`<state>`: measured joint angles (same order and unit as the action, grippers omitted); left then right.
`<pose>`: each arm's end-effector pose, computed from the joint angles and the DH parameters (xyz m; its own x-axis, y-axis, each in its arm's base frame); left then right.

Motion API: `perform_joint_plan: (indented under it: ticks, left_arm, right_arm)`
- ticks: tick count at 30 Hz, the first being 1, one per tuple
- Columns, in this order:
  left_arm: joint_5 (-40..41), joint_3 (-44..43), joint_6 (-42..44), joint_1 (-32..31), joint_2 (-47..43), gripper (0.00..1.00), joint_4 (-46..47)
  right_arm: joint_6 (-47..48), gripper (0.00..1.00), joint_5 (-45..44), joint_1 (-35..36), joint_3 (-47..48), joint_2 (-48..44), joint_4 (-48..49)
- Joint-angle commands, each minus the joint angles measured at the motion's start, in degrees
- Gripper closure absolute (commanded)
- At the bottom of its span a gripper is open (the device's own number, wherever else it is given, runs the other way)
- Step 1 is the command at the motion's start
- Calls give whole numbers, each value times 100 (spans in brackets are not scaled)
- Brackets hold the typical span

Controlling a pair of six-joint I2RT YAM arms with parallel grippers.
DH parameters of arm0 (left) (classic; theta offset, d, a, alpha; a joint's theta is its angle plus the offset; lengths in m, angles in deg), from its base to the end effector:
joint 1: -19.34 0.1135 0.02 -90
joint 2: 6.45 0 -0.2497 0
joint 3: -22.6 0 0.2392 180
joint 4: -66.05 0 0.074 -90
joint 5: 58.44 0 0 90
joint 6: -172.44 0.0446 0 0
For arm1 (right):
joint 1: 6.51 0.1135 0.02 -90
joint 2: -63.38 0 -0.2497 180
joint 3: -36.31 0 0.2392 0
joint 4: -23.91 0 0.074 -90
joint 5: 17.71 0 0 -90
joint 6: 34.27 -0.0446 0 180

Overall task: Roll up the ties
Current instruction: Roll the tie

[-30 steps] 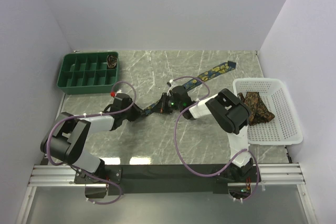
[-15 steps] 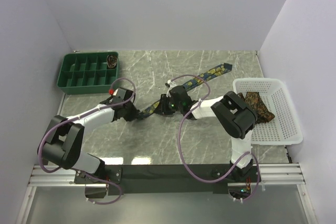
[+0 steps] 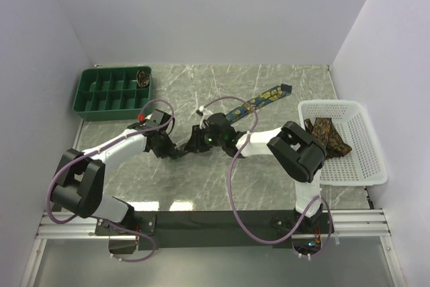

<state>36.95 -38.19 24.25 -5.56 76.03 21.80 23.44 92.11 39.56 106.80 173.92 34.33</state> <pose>0.2357 -0.1048 0.1645 -0.7633 -0.5785 -0.2878 -0.5012 0.8112 -0.3012 0.2607 0.2925 0.1361 -0.7611 -0.0657 -0.6453 -0.5624 0.5625 0.6061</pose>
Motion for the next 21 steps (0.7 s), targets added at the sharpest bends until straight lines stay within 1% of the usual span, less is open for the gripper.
perform_joint_plan:
  ticks: [1,2,3,6,9,10,13,15,21]
  left_arm:
    - [191,-190,124,-32,-223,99,-429]
    - [199,-190,124,-41,-241,99,-439]
    - [200,-182,124,-41,-241,99,-456]
    - [226,-182,115,-49,-285,99,-500]
    - [226,-199,107,-49,-294,99,-518]
    - [226,-217,107,-58,-294,99,-527]
    - [226,-287,124,-67,-259,99,-535]
    - [226,-340,124,-76,-241,99,-544]
    - [191,-480,124,-120,-92,99,-500]
  right_arm:
    - [-110,72,110,131,388,177,432]
    - [-171,73,145,148,476,239,467]
    - [-207,77,207,183,520,292,476]
    - [-277,79,225,236,635,486,485]
    - [-286,85,225,280,705,653,414]
    - [-295,89,268,298,705,731,423]
    - [-313,94,330,315,714,837,388]
    - [-348,96,409,333,688,881,432]
    - [-295,99,506,368,776,987,318]
